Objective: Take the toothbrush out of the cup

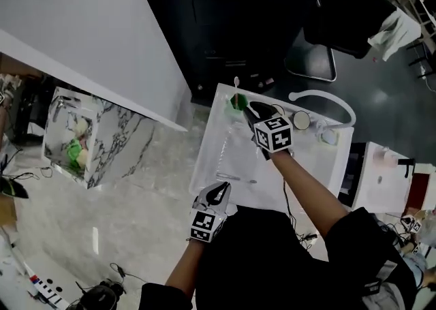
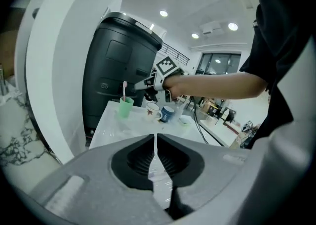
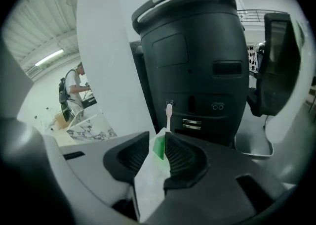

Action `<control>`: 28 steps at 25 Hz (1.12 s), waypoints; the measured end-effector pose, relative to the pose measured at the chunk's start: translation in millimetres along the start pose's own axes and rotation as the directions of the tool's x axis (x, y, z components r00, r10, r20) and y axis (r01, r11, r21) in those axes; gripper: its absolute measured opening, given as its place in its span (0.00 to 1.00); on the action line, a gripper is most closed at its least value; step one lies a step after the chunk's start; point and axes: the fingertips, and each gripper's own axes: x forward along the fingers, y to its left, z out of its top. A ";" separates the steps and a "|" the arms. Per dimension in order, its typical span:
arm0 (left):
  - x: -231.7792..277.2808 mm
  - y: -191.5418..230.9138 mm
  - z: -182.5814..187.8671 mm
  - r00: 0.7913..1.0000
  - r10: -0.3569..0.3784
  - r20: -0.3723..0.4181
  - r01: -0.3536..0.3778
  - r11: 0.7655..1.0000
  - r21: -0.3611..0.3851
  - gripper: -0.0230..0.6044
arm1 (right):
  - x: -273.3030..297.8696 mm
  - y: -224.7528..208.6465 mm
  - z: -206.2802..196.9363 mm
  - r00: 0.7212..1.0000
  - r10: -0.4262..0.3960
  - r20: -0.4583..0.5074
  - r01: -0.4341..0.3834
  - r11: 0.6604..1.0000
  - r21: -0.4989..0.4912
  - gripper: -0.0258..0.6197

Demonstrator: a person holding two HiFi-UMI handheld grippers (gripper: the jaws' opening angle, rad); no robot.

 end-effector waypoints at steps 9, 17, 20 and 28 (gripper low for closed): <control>-29.2 34.8 -40.4 0.991 0.135 -0.022 -0.137 0.985 -0.110 0.09 | 75.4 -27.9 -10.1 0.995 -0.069 -0.067 0.071 0.997 0.030 0.17; -54.3 61.2 -66.3 0.982 0.176 -0.074 -0.185 0.974 -0.129 0.09 | 99.2 -31.6 -7.4 0.992 -0.093 -0.088 0.096 0.995 0.031 0.17; -57.8 70.4 -69.1 0.978 0.191 -0.081 -0.200 0.972 -0.120 0.09 | 99.2 -32.1 -10.0 0.990 -0.109 -0.089 0.112 0.993 0.028 0.16; -65.0 82.6 -69.1 0.977 0.195 -0.092 -0.206 0.968 -0.139 0.09 | 98.3 -28.9 -8.2 0.991 -0.121 -0.061 0.123 0.991 0.045 0.10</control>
